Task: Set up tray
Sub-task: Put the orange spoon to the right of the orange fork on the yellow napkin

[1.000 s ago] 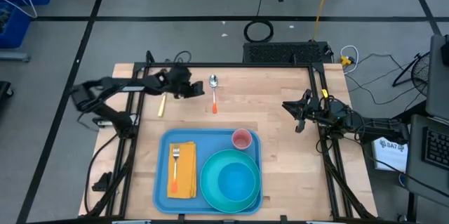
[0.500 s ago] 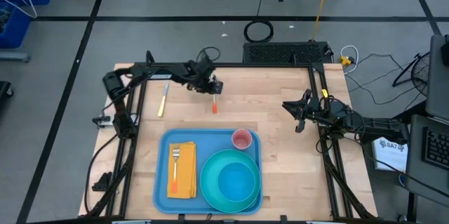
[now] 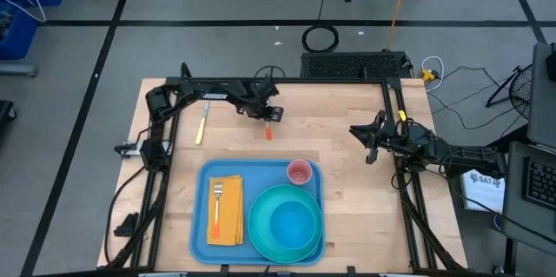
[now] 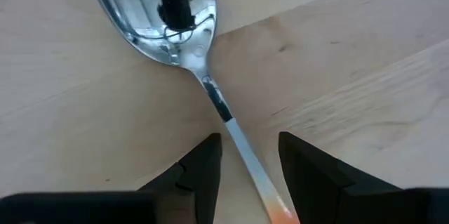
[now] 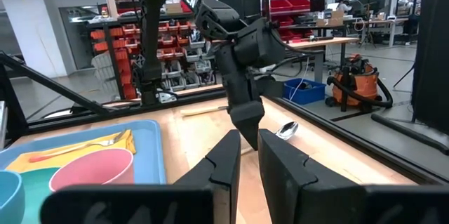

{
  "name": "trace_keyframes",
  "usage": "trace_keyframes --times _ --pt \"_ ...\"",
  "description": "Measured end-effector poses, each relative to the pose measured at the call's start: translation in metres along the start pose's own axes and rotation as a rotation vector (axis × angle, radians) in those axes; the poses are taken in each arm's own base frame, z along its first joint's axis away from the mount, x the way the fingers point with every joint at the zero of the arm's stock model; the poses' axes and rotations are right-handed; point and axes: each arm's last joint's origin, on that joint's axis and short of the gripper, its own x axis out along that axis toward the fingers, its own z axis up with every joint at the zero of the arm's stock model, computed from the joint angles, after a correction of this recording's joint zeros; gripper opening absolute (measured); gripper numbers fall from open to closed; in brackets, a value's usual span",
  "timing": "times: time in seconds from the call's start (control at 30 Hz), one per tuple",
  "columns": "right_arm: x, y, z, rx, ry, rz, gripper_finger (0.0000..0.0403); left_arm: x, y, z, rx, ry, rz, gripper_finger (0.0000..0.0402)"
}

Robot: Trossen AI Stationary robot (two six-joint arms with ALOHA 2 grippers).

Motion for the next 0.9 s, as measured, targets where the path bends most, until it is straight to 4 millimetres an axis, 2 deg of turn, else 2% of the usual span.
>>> trace_keyframes --times 0.33,0.43,0.6,0.63,0.9 --pt "0.0 0.0 0.0 0.0 -0.001 0.0 0.0045 0.0003 0.0044 -0.0035 -0.017 0.01 0.069 0.0149" --pt "0.0 0.0 0.0 0.0 0.0 0.0 0.0045 0.0004 0.0064 -0.0047 -0.017 0.013 0.098 0.0121" --pt "0.0 0.0 0.0 0.0 0.0 0.0 0.0045 0.0011 0.0061 -0.007 0.019 0.012 0.114 0.0025" --pt "0.0 0.0 0.0001 0.0 -0.001 0.0 0.0045 0.0012 0.0056 -0.0075 0.03 0.011 0.116 0.0016" --pt "0.0 0.0 0.0 0.0 0.0 0.0 0.0045 0.0013 0.0025 -0.0107 0.097 -0.01 0.144 0.0009"
